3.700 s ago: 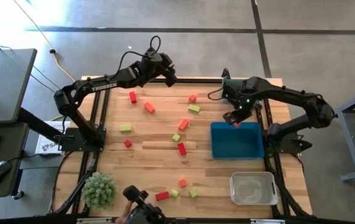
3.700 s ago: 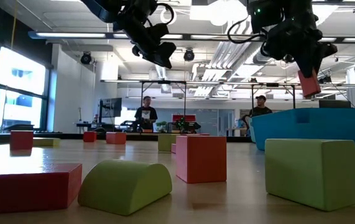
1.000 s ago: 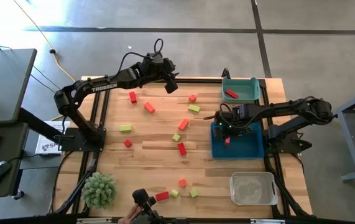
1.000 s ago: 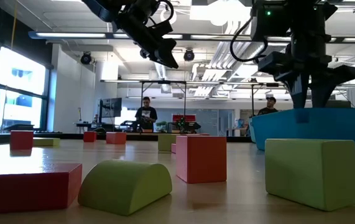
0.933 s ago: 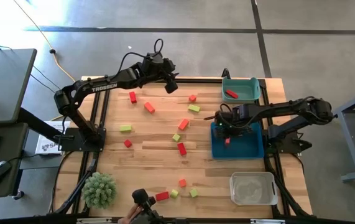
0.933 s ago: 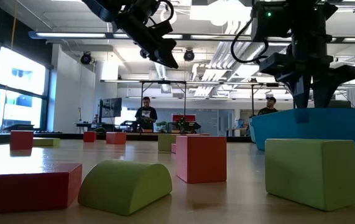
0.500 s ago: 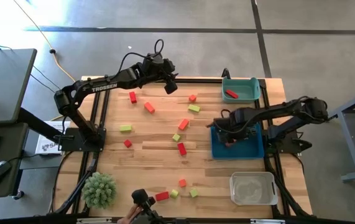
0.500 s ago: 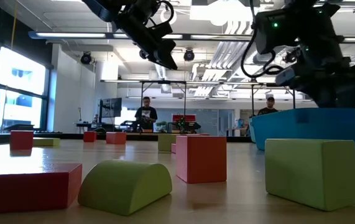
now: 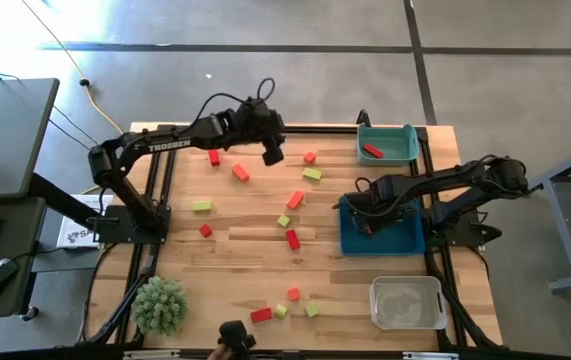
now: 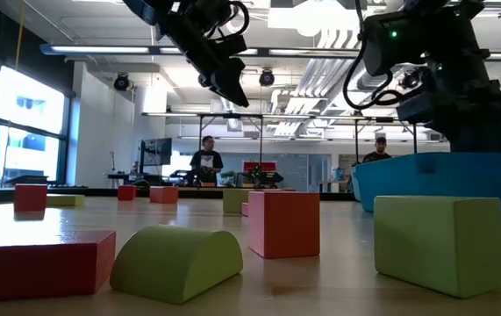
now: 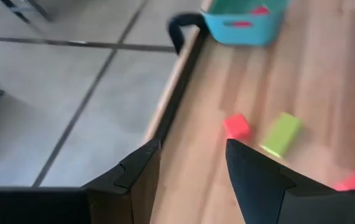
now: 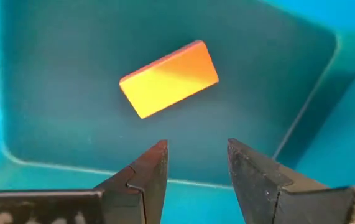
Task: Sort & place blocks by color
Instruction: Put the green wooden block into the white bin
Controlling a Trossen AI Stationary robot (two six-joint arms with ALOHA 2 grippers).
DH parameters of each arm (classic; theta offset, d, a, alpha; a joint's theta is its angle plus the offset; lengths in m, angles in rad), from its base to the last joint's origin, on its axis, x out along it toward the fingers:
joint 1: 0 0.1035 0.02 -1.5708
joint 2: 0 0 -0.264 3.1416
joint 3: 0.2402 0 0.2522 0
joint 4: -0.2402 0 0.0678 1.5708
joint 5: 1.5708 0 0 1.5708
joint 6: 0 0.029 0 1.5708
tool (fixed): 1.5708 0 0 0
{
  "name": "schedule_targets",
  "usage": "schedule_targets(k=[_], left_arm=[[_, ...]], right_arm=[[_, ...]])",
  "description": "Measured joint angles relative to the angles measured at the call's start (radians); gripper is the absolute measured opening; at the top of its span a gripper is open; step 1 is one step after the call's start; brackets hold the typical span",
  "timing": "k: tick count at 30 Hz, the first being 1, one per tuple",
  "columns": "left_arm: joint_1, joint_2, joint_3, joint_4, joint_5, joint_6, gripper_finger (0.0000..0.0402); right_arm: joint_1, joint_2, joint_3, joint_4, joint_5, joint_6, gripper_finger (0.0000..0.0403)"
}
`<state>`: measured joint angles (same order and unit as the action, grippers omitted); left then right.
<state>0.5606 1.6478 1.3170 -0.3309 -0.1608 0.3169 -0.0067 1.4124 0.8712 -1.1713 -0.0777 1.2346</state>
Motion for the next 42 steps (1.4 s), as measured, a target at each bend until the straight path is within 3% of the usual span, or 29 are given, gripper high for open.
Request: schedule_targets(k=[6, 18, 33, 42], left_arm=[[-0.081, 0.0, 0.0, -0.065, 0.003, -0.086, 0.0172], [-0.238, 0.0, 0.0, -0.191, 0.003, -0.564, 0.0172], [-0.401, 0.0, 0.0, -0.338, -0.006, -0.966, 0.0172], [-0.448, 0.03, -0.001, -0.345, -0.056, -1.057, 0.0172]], right_arm=[[0.0, 0.0, 0.068, 0.0, 0.052, -0.131, 0.0151], [0.0, 0.0, 0.228, 0.001, 0.15, -0.374, 0.0151], [0.0, 0.0, 0.248, 0.019, 0.181, -0.406, 0.0151], [0.0, 0.0, 0.248, 0.056, 0.181, -0.432, 0.0151]])
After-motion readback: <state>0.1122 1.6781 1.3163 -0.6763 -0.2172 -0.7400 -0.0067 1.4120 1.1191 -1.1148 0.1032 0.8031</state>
